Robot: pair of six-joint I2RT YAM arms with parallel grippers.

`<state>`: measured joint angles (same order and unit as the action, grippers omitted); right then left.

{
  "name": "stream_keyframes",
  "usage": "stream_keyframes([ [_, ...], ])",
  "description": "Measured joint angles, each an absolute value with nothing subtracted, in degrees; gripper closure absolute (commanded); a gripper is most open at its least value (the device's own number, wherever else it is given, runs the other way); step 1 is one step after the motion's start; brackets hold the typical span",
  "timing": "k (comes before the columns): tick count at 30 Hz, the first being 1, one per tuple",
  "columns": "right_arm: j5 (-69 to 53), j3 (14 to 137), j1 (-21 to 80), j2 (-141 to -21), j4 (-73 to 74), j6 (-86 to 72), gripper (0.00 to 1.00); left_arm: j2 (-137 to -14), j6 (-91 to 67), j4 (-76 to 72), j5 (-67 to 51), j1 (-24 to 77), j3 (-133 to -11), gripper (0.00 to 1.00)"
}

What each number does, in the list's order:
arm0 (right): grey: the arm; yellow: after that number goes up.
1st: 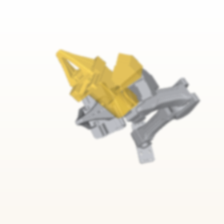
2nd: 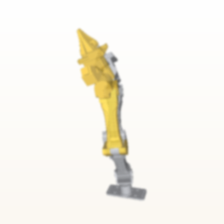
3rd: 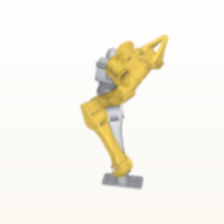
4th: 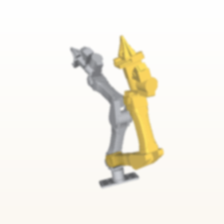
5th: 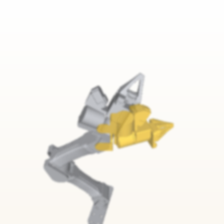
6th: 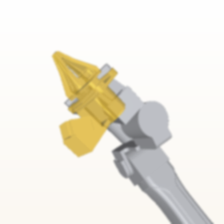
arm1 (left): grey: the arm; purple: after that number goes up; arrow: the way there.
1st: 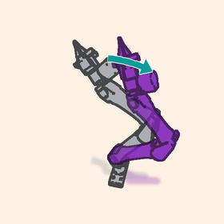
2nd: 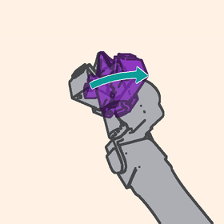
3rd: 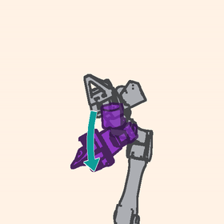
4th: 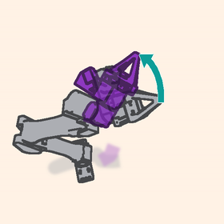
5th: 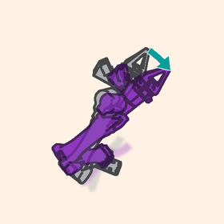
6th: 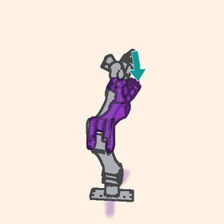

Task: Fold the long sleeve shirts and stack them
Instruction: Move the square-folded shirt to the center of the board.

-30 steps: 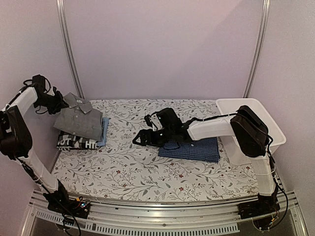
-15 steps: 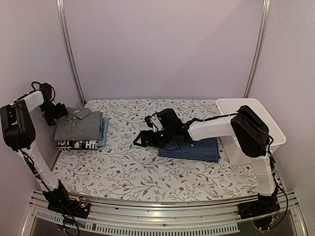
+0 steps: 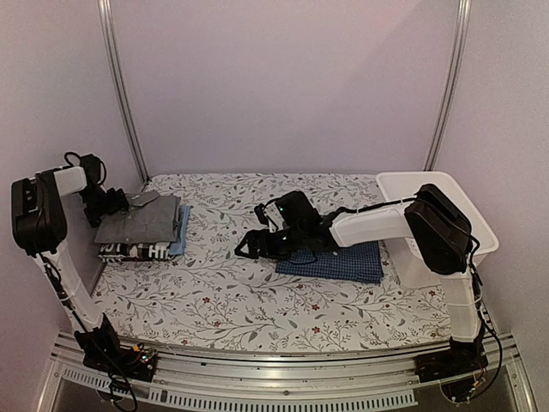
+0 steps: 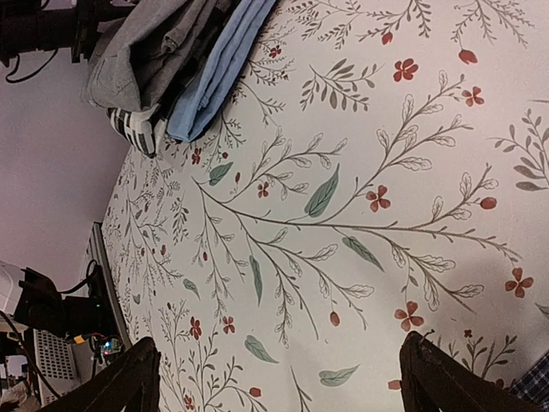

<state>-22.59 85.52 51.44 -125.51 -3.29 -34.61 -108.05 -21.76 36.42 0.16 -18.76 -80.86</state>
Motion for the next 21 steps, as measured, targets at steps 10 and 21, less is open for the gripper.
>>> stream_keyframes([
  [10,-22.33,83.5,51.44,-124.81,-3.49,-34.63,0.05,-108.79,-25.47,31.66,-2.72,-14.33,-77.91,0.0],
  [21,-21.23,80.42,51.44,-122.28,-3.9,-34.63,0.04,-107.55,-29.32,25.65,-6.07,-11.2,-72.55,0.01],
])
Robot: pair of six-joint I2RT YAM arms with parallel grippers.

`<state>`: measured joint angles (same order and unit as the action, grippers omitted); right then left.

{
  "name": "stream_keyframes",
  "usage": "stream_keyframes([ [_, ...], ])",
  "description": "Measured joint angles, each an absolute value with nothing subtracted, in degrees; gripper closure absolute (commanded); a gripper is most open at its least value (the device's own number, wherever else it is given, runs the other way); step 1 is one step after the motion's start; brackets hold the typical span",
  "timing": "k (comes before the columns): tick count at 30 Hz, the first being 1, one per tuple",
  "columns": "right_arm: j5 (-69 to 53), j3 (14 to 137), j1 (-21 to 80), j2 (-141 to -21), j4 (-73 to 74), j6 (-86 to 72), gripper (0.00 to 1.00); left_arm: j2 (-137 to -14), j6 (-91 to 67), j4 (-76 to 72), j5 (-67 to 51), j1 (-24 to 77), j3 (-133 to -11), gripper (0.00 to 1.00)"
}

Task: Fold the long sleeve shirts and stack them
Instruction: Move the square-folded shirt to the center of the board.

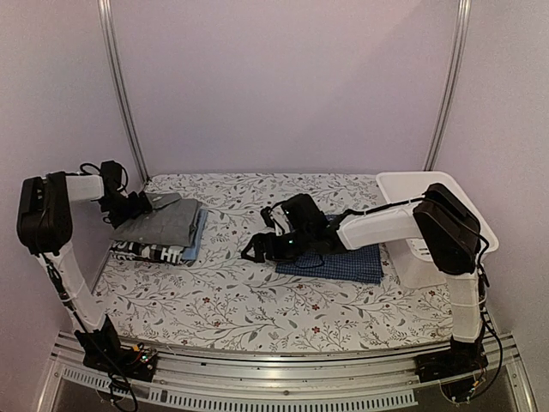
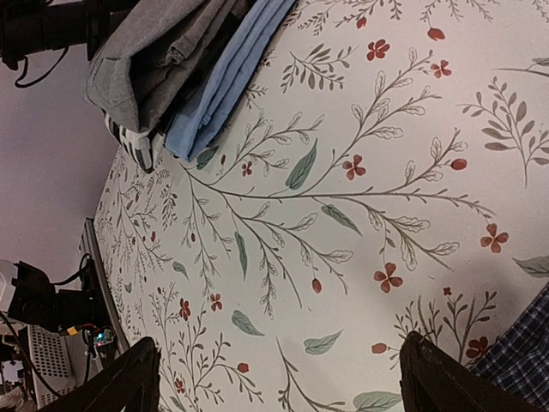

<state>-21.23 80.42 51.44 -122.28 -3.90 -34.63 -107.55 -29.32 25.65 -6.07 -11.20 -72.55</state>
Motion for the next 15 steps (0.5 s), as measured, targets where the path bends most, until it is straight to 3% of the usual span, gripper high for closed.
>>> stream_keyframes([
  [15,-18.28,75.61,51.35,-116.79,-3.79,-33.87,0.04,-99.18,-40.64,20.38,-9.69,6.26,-60.71,0.01],
])
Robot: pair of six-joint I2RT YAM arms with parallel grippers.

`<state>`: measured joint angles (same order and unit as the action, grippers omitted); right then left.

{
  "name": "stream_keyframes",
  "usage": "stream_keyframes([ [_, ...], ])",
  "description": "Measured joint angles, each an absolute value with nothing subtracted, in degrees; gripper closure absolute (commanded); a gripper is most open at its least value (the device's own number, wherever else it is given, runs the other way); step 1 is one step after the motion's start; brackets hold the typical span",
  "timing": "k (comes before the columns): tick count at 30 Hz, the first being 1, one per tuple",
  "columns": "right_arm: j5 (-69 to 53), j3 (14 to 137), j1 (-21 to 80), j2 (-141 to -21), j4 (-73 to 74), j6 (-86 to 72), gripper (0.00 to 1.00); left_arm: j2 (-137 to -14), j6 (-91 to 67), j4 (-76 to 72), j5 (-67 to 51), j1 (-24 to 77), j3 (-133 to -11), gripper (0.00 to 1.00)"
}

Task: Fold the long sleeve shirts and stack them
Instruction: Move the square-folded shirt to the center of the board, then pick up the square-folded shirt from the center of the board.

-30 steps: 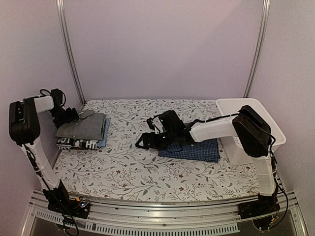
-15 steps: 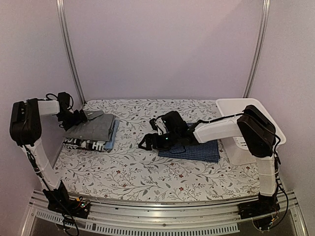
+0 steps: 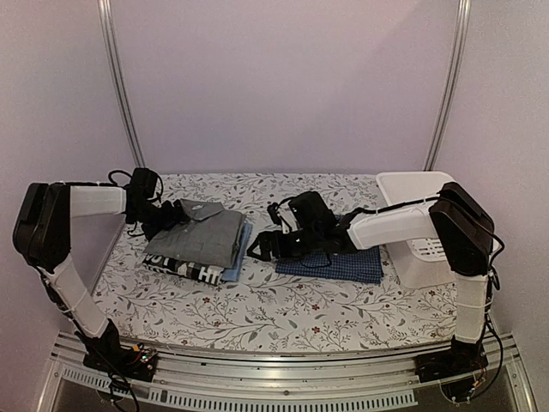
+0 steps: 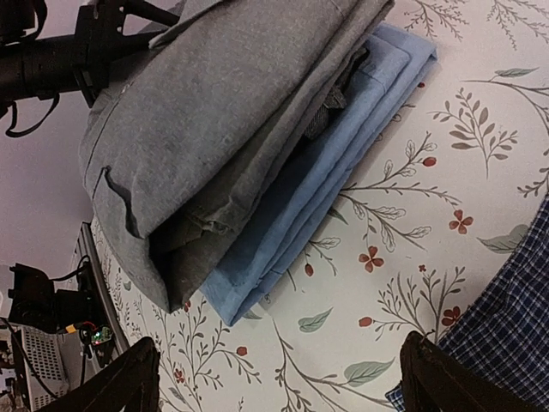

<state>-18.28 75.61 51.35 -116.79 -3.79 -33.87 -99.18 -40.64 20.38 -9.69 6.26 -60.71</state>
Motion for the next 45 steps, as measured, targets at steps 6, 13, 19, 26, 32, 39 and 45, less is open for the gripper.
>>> stream_keyframes([
  [6,-17.26,75.37,51.33,-115.57,-3.33,-33.36,0.04,-93.84,-43.92,20.78,-8.91,7.55,-56.25,0.0],
  [13,-15.55,75.37,51.33,-113.99,-0.67,-32.45,0.04,-89.54,-42.63,23.59,-6.63,7.55,-54.35,0.0],
  [19,-13.1,75.37,51.05,-111.22,3.07,-31.62,0.04,-87.05,-38.46,28.67,-2.74,7.42,-56.86,0.01],
  [26,-9.43,74.35,50.06,-106.48,6.26,-30.79,0.04,-81.73,-34.87,32.42,-0.23,7.9,-60.12,0.0],
  [32,-5.43,71.24,48.14,-102.65,9.17,-30.79,0.04,-79.83,-33.1,34.46,0.45,12.14,-62.61,0.0],
  [39,1.83,66.0,44.14,-98.56,14.02,-31.48,0.04,-82.74,-32.82,34.59,-1.52,25.74,-71.42,0.01],
  [45,6.22,60.64,41.19,-95.39,16.88,-32.64,0.04,-93.71,-33.76,31.99,-4.12,37.71,-79.64,0.03],
])
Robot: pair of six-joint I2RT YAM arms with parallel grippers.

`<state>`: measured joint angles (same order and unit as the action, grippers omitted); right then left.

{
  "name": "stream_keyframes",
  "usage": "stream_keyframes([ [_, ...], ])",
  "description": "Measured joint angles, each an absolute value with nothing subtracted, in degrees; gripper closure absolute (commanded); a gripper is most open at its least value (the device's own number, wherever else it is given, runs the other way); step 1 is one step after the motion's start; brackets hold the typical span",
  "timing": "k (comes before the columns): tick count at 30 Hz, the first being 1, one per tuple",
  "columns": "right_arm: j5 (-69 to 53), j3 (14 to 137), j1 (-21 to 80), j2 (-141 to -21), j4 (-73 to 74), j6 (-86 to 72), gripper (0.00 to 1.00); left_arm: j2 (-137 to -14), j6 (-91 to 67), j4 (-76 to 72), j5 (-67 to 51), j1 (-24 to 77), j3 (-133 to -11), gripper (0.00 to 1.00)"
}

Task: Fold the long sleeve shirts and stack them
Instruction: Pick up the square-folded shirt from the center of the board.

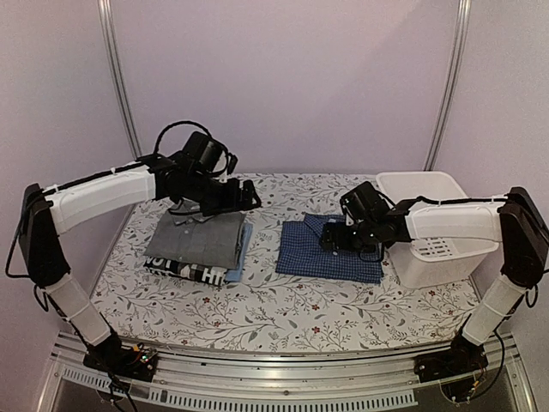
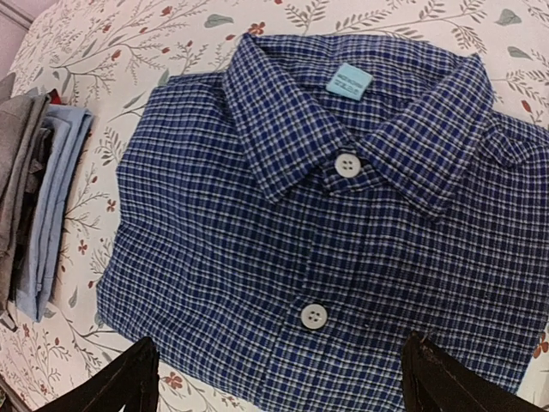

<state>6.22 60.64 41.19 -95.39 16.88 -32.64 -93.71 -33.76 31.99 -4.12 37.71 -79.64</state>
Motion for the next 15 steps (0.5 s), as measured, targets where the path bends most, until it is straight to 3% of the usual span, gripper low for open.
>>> stream_keyframes([
  [6,9.54,57.98,38.81,-94.39,19.55,-33.87,0.04,-107.83,-34.74,31.14,-6.2,44.16,-88.53,0.08],
  [15,14.28,56.58,35.42,-94.13,22.02,-35.07,0.05,-120.09,-36.01,31.0,-7.14,45.23,-94.3,0.2],
])
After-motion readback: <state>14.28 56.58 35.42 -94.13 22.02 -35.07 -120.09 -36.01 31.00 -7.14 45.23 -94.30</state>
